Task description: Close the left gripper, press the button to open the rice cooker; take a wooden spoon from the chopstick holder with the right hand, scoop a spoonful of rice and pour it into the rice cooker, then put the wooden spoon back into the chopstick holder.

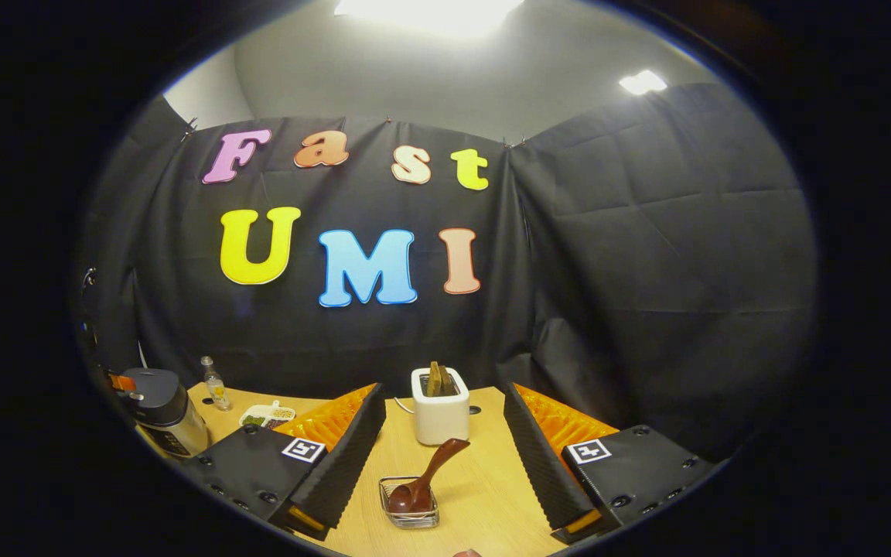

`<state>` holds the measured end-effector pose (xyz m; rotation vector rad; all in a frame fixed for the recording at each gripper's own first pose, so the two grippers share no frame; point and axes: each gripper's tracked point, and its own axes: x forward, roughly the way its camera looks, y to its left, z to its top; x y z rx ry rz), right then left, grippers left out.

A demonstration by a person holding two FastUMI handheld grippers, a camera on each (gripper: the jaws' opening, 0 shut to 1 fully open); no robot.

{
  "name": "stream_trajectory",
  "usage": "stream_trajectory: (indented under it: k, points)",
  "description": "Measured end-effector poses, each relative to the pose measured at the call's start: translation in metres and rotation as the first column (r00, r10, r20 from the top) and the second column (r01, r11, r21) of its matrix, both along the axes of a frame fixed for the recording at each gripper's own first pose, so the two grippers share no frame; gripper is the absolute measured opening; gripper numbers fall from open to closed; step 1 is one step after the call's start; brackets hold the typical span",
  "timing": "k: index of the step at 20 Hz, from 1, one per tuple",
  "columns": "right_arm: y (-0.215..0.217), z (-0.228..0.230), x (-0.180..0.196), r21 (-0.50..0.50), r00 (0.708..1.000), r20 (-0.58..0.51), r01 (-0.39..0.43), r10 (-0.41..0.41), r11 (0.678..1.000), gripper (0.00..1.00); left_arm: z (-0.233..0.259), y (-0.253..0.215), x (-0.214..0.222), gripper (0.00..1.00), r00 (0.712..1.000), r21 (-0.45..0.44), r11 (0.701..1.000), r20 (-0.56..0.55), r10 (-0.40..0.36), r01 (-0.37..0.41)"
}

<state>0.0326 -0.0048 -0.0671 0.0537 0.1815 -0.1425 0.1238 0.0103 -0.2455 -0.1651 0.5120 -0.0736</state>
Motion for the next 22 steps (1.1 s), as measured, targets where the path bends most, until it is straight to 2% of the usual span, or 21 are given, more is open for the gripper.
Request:
stream_trajectory:
  k: [6,7,9,10,11,12,13,14,18,20,22]
  points:
    - [0.001,0.0,0.002,-0.012,1.0,-0.003,0.0,0.0,1.0,0.97,-0.017,-0.003,-0.009,0.01,0.998,0.0,1.0,-0.055,0.002,-0.002]
    - [0.0,0.0,0.003,-0.015,1.0,-0.005,-0.002,0.002,1.0,0.97,-0.016,-0.003,-0.007,0.05,0.999,0.013,1.0,-0.044,0.0,0.001]
    - [0.001,-0.001,0.004,-0.016,1.0,-0.009,-0.006,0.006,1.0,0.97,-0.02,-0.004,-0.009,0.02,0.998,0.03,1.0,-0.068,0.001,0.001]
    - [0.002,-0.002,0.005,-0.015,1.0,-0.01,-0.01,0.009,1.0,0.97,-0.023,-0.004,-0.01,0.06,0.996,0.029,1.0,-0.089,0.006,-0.004]
    - [0.004,-0.003,0.006,-0.013,1.0,-0.011,-0.015,0.015,1.0,0.97,-0.022,-0.004,-0.01,0.02,0.995,0.015,1.0,-0.098,0.015,-0.014]
    - [0.005,-0.004,0.008,-0.011,1.0,-0.011,-0.021,0.021,1.0,0.97,-0.028,-0.005,-0.013,0.02,0.992,0.01,1.0,-0.127,0.012,-0.011]
    - [0.006,-0.004,0.009,-0.007,1.0,-0.011,-0.026,0.026,1.0,0.97,-0.031,-0.004,-0.007,0.0,0.993,0.023,1.0,-0.115,0.006,-0.003]
    - [0.007,-0.004,0.01,-0.001,0.999,-0.009,-0.032,0.032,0.999,0.97,-0.028,-0.005,-0.013,0.02,0.992,0.051,0.999,-0.123,0.0,0.006]
    - [0.008,0.0,0.013,0.01,0.999,0.01,-0.043,0.043,0.999,0.98,-0.016,-0.006,-0.011,0.02,0.999,0.149,0.989,-0.04,-0.008,0.014]
    - [0.006,-0.002,0.013,0.009,0.999,0.006,-0.05,0.05,0.999,0.97,-0.007,-0.006,-0.012,0.02,1.0,0.162,0.987,-0.027,-0.007,0.011]
    - [0.003,-0.004,0.013,0.019,0.999,-0.001,-0.049,0.049,0.999,0.97,0.017,-0.003,-0.003,0.02,0.999,0.174,0.985,0.05,0.005,-0.013]
